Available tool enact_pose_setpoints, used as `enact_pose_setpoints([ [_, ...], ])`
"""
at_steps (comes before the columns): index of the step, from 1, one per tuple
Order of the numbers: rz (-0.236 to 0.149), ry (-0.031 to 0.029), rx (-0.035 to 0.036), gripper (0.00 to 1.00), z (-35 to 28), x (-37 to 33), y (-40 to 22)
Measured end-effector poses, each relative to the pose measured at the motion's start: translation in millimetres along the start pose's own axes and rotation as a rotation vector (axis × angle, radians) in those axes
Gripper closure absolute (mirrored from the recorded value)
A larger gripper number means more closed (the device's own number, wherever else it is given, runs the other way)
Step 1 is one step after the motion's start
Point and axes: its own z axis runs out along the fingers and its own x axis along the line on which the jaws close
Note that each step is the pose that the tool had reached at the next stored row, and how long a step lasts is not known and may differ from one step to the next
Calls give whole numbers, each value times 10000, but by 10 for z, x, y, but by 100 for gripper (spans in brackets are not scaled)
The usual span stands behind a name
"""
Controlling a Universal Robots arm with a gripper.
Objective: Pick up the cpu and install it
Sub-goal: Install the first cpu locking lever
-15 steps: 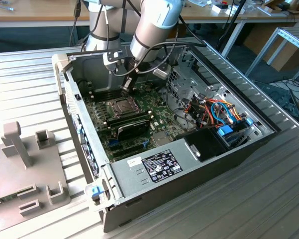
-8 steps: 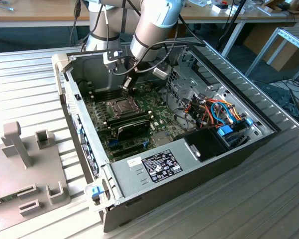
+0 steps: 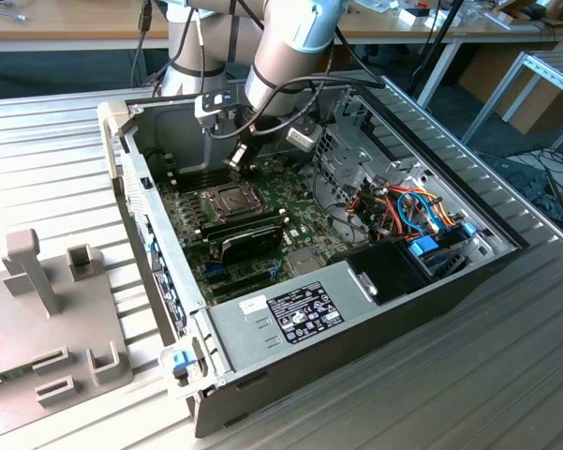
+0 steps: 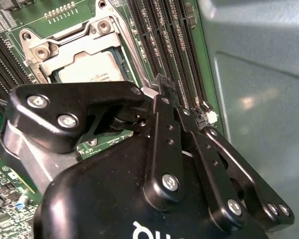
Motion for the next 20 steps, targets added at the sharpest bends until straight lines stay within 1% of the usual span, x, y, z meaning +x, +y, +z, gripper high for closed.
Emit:
enact_pose_setpoints([
  [2, 9, -7, -12, 89, 4, 0, 1],
  [5, 82, -51, -83, 89, 9, -2, 3],
  [7, 124, -63, -108, 89, 11, -2, 4],
  [17, 136, -62, -108, 89, 51, -5, 11],
  [20, 136, -58, -107, 89, 52, -6, 11],
])
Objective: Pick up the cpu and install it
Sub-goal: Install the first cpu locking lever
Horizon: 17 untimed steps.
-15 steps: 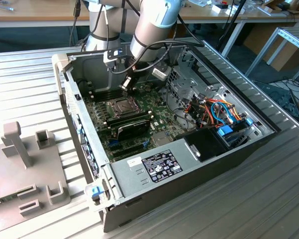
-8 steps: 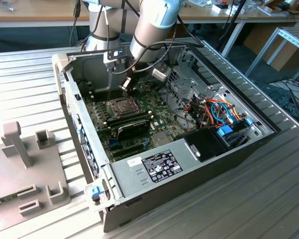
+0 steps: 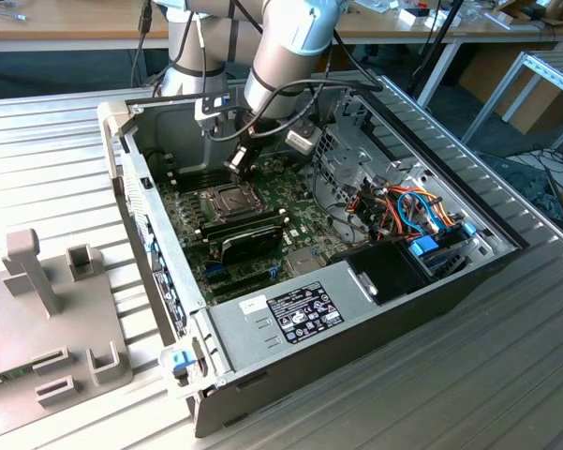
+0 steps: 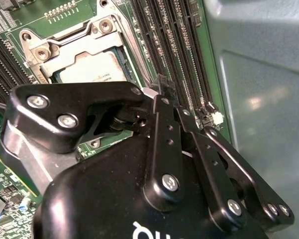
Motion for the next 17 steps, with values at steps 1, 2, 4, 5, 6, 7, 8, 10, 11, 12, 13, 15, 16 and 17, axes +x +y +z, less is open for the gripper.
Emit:
enact_pose_setpoints([
  [1, -3, 18, 22, 89, 0, -1, -1],
  [2, -4, 44, 54, 89, 2, -2, -2],
  [4, -20, 164, 208, 89, -1, -9, -5],
  [5, -29, 236, 301, 89, -1, -10, -7],
  [6, -43, 346, 430, 89, 4, -8, -9],
  [7, -47, 393, 487, 89, 3, -10, -9],
  [8, -46, 394, 490, 89, 1, -11, -9],
  [10, -48, 393, 492, 89, -26, -9, -13],
  [11, -47, 390, 489, 89, -41, -9, -16],
  [12, -47, 382, 479, 89, -48, -8, -17],
  [13, -46, 368, 460, 89, -67, -7, -20],
  [15, -43, 355, 443, 89, -101, -6, -27],
  [16, -43, 351, 436, 89, -165, -3, -38],
  [17, -42, 348, 432, 89, -209, -1, -46],
])
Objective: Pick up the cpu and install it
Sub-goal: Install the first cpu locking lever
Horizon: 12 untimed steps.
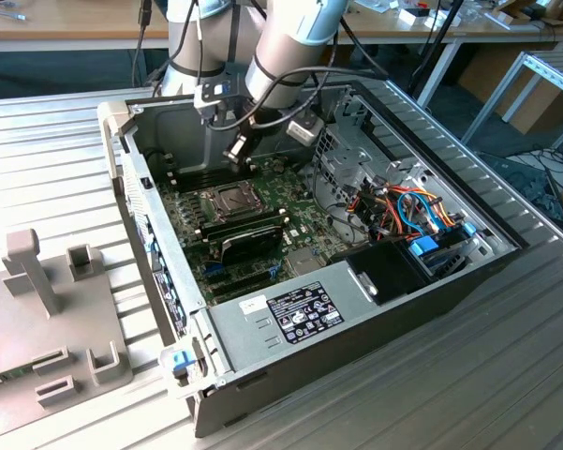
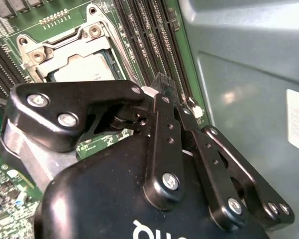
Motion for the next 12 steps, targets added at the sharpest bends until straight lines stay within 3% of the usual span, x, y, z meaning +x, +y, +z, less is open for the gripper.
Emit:
enact_pose_setpoints([
  [2, 9, -50, -67, 89, -40, 4, -10],
  [4, 20, -171, -218, 89, -67, 6, -15],
  [7, 50, -419, -535, 89, -101, 9, -23],
  [9, 76, -637, -822, 89, -145, 12, -33],
  [10, 84, -715, -928, 89, -173, 15, -39],
  [12, 95, -805, -1059, 89, -216, 18, -49],
])
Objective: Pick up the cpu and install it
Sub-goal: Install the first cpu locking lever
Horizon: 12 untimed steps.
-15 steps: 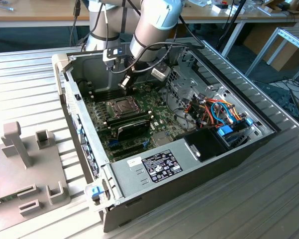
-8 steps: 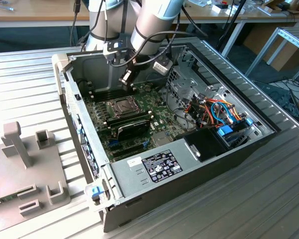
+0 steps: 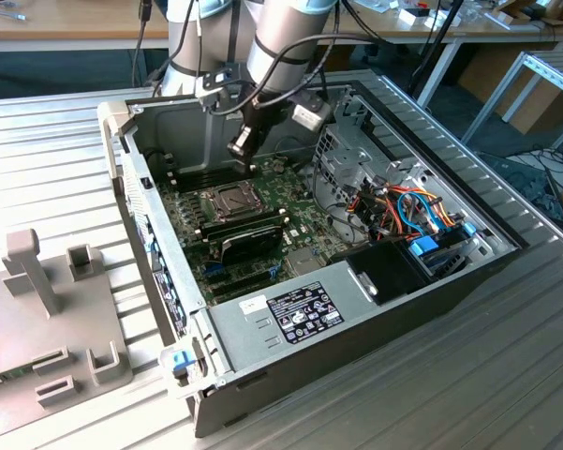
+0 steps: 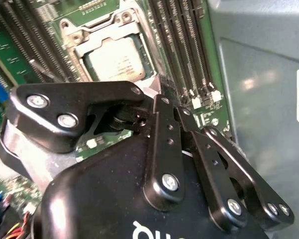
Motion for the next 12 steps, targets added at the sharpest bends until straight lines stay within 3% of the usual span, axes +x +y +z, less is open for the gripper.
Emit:
enact_pose_setpoints([
  [1, 6, -56, -80, 89, -32, 0, -3],
  [4, 18, -156, -231, 89, -98, 0, -11],
  [6, 29, -254, -390, 89, -190, 0, -22],
  [10, 37, -320, -563, 89, -375, 0, -43],
  [12, 38, -328, -604, 89, -426, 0, -49],
])
